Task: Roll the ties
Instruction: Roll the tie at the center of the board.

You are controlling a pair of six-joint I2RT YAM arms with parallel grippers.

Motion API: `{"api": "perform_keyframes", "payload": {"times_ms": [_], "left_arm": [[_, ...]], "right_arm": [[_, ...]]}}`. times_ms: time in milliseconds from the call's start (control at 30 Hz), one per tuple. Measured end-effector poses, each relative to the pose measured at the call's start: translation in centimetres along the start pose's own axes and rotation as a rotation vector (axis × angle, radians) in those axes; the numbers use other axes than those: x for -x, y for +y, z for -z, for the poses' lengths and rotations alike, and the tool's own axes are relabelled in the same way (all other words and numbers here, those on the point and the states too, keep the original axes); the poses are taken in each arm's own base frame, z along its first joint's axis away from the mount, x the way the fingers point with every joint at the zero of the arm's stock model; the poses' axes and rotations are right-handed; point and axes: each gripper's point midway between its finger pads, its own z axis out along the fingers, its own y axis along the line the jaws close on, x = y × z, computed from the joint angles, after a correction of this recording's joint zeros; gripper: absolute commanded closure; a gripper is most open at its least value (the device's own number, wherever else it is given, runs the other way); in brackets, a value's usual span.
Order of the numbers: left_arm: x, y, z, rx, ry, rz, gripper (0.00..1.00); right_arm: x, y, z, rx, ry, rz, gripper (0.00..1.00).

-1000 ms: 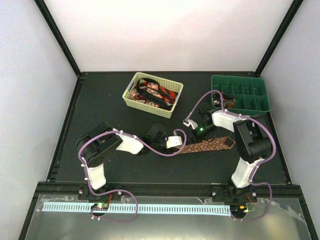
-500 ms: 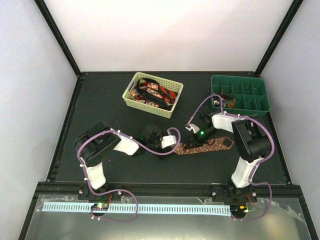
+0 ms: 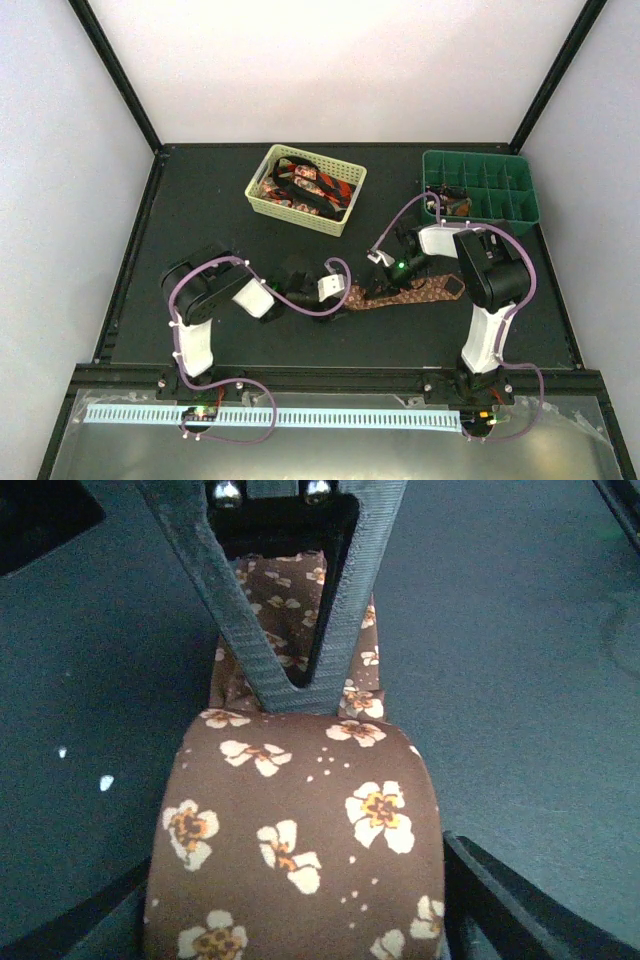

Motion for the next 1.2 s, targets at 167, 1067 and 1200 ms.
{"api": "perform_keyframes", "payload": {"times_ms": [167,1067,1200], "left_arm": [[0.5,0.0,-0.2,-0.002,-0.028,-0.007,0.55],[4.1,1.0,-4.3,0.006,-0.011,-0.076,0.51],[1.9,1.7,-3.9,0.046,0.059,-0.002,0.48]], "right_arm": [[0.0,0.0,0.0,0.0,0.0,0.0,0.98],[0.3,-0.7,0.8,0.008,-0.03,-0.046,0.98],[0.4,-0.3,0.3,0.011,-0.027,-0.009,0.98]]}}
